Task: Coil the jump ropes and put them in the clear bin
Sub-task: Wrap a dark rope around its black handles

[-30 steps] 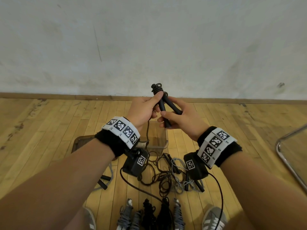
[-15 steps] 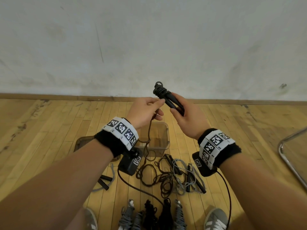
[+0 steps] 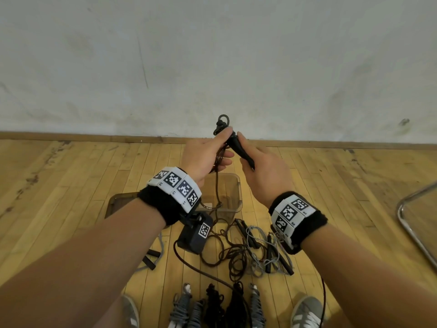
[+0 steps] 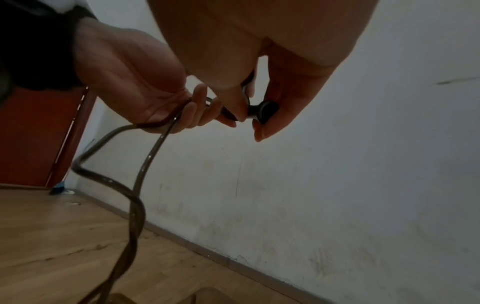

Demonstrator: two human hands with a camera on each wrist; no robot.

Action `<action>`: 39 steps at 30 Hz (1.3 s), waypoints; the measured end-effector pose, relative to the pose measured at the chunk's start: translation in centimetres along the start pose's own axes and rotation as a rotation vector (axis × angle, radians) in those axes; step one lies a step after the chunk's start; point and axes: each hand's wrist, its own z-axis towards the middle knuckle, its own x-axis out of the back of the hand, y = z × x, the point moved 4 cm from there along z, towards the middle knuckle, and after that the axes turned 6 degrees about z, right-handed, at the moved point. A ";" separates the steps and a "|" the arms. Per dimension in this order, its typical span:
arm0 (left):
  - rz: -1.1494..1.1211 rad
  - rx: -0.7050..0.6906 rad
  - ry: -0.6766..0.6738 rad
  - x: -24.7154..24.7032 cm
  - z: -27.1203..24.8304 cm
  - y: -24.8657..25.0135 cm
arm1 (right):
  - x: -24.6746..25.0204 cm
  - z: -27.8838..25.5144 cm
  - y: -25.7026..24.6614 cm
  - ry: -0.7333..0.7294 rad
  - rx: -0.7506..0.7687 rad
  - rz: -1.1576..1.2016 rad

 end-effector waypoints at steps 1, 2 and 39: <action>0.001 0.002 0.016 0.1 0.1 -0.1 | -0.1 -0.1 -0.1 0.009 0.016 0.005; 0.002 0.004 0.033 0.3 0.2 -0.2 | -0.3 -0.2 -0.2 0.009 0.029 0.012; 0.208 0.018 -0.275 -0.6 0.1 -0.8 | 2.3 0.7 1.9 -0.157 -0.200 0.609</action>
